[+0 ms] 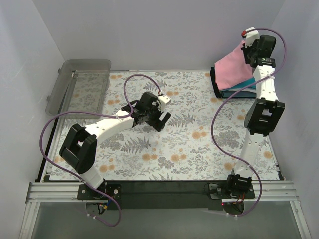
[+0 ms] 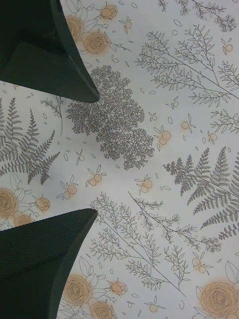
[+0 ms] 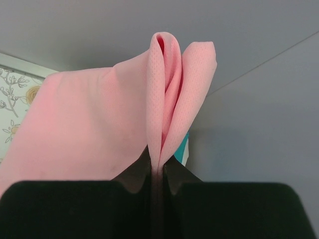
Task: Fold and stack the t-shirts
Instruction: Neatly place the folded tshirt to the corner
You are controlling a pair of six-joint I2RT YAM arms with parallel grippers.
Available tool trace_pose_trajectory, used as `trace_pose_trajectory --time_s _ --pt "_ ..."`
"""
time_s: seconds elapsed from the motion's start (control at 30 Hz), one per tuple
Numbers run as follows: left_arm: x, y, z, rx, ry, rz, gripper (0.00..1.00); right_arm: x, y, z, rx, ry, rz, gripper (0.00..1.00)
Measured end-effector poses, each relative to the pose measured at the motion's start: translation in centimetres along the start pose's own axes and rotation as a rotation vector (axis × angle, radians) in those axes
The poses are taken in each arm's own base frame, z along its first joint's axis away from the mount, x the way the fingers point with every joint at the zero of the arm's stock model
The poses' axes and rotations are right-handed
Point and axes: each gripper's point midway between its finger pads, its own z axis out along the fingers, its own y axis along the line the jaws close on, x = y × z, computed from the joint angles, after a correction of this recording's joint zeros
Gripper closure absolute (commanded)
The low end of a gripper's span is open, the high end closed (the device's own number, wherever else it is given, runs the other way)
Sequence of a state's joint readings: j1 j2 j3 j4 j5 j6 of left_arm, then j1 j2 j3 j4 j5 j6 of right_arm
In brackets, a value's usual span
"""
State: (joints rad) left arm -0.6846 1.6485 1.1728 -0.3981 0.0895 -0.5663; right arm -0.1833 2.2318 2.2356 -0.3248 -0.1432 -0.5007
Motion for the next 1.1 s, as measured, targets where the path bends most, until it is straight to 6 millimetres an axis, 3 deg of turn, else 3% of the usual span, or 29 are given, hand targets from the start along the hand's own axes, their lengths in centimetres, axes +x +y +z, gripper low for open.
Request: trace_pose_trajectory --time_s 0.23,0.53,0.63,0.67,0.7,0.77,0.93,1.1 --pt "0.3 0.0 -0.1 0.002 0.014 -0.001 0.12 1.0 -1.0 1.0 0.018 -0.014 -0.037 0.99" --pt "0.7 -0.1 -0.1 0.002 0.027 -0.002 0.12 4.9 -0.7 3.7 0.009 0.027 -0.077 0.99" --pt "0.7 -0.1 -0.1 0.002 0.029 -0.003 0.12 5.5 -1.0 3.9 0.023 0.039 -0.088 0.65" --pt "0.7 -0.1 -0.1 0.002 0.030 -0.003 0.12 5.7 -1.2 3.9 0.033 0.043 -0.087 0.36" --pt "0.8 0.0 0.0 0.002 0.031 -0.002 0.12 5.8 -1.5 4.0 0.049 0.047 -0.085 0.21" --pt "0.8 0.0 0.2 0.002 0.036 -0.003 0.12 5.8 -2.1 4.1 0.082 0.050 -0.095 0.07" --pt "1.0 -0.1 0.2 0.003 0.047 -0.004 0.12 5.3 -3.3 4.0 0.138 0.038 -0.101 0.02" --pt "0.8 -0.2 0.1 0.013 0.044 -0.012 0.12 5.3 -2.8 3.2 0.129 0.040 -0.067 0.02"
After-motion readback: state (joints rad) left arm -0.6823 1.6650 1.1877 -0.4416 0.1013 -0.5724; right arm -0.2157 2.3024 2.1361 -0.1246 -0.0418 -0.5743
